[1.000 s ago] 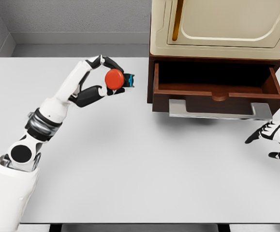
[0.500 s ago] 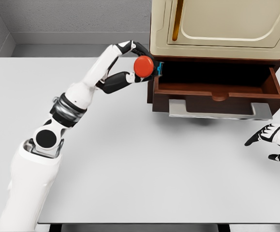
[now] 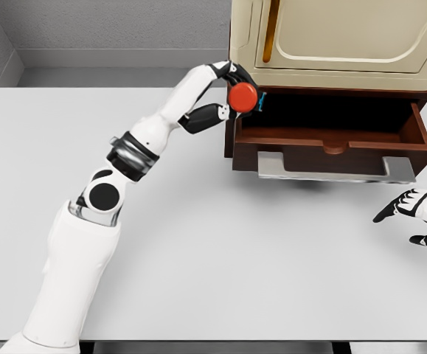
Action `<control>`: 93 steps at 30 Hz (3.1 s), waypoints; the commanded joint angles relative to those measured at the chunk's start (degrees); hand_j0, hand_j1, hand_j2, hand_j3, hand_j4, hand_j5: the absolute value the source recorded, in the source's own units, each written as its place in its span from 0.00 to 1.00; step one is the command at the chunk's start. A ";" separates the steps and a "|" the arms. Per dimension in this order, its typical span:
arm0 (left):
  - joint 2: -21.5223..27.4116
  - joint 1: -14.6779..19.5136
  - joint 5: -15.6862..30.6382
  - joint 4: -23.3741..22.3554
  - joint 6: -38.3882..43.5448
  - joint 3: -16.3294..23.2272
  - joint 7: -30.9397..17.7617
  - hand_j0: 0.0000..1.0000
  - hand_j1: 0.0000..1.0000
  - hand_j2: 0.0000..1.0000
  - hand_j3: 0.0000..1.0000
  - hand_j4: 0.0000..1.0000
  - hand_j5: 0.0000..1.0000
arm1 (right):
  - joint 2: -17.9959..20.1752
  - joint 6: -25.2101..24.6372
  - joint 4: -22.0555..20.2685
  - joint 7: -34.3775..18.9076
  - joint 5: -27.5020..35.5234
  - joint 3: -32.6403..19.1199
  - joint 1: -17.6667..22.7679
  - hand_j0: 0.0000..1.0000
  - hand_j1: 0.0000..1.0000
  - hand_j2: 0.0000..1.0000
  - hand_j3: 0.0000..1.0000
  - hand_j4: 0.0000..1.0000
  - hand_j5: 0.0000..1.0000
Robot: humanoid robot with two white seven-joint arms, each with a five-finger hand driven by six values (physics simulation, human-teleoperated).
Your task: Put the switch into the drawer with left arm, and close the drawer with right arm
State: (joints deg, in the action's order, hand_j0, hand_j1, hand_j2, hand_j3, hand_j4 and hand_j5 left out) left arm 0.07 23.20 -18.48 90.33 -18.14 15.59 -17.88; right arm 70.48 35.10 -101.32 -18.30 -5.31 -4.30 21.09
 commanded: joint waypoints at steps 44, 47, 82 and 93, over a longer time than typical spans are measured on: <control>-0.07 1.50 -12.90 2.13 -0.40 4.01 0.13 1.00 1.00 1.00 1.00 1.00 1.00 | 0.09 -0.10 -0.02 0.02 0.30 0.00 -0.26 0.73 0.73 0.73 0.73 0.73 0.73; -0.07 -1.14 -10.79 7.49 -0.41 3.83 0.13 1.00 1.00 1.00 1.00 1.00 1.00 | 0.27 -0.10 -0.02 0.19 0.47 0.00 -0.09 0.73 0.73 0.73 0.73 0.73 0.73; 30.60 -9.23 20.06 -15.62 -16.86 -16.12 -17.12 1.00 1.00 1.00 1.00 1.00 1.00 | 0.62 -0.10 -0.02 0.37 1.35 0.26 -2.46 0.80 0.80 0.80 0.80 0.80 0.80; 30.69 -15.47 19.88 -17.12 -16.86 -21.65 -17.12 1.00 1.00 1.00 1.00 1.00 1.00 | 0.88 -0.10 -0.02 0.46 1.53 0.70 -2.02 0.71 0.71 0.71 0.71 0.71 0.71</control>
State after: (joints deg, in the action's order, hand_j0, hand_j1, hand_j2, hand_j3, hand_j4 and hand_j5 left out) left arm 30.71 7.65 0.91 73.37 -35.13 -5.31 -35.02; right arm 71.21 35.10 -101.32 -17.89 -4.24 -3.50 18.98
